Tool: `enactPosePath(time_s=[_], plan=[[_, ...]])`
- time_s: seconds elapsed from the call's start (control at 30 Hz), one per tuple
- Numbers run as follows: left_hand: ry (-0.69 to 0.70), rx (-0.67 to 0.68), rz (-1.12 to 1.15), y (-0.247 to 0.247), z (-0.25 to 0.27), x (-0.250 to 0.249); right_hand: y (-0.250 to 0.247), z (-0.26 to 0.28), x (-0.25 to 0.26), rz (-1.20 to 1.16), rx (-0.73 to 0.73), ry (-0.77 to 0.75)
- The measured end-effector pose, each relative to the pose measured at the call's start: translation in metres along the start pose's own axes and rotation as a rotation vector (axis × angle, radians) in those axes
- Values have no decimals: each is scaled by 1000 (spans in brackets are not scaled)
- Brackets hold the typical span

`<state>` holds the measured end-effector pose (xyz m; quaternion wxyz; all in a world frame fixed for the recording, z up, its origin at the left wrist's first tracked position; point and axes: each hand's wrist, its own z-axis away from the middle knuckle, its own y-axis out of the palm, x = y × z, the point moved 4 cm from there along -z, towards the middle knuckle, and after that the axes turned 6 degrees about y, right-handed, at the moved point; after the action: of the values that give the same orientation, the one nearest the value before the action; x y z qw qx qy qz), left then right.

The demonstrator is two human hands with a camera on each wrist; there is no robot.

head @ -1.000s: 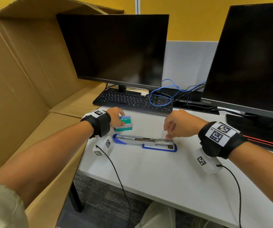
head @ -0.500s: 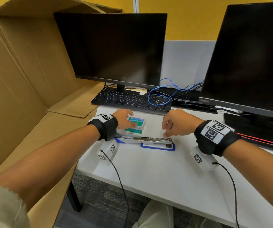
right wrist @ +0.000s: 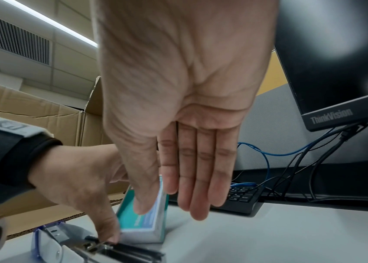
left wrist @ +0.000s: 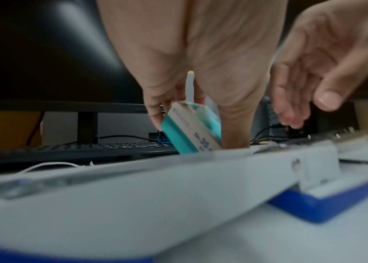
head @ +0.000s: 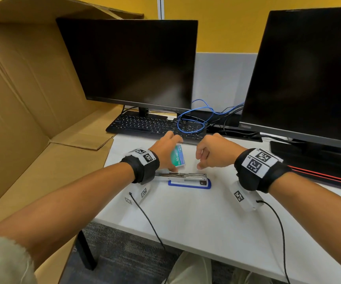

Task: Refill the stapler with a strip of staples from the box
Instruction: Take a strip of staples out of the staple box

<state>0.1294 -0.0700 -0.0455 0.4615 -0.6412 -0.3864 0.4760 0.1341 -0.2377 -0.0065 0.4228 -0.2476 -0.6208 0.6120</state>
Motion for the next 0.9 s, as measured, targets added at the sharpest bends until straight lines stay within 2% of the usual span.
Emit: enactPosePath(time_s=[0.07,0.13,0.5,0.67,0.77,0.9], plan=[[80,-24,-18,3,4,-4,0,-1,1,-1,-17,-4],[102,-53,38,3,8,-5,0,-2,1,-12,-30,-9],[-4,-112,274,-31,19,15,-3,-9,5,-91,-137,-31],[-18,-98,296,-31,20,14,-1,-17,19,-91,-174,-83],[-3,-134,275,-32,20,11,-1,-22,24,-120,-213,-96],[-54,-189,306,-29,16,11,2,-28,25,-148,-232,-99]])
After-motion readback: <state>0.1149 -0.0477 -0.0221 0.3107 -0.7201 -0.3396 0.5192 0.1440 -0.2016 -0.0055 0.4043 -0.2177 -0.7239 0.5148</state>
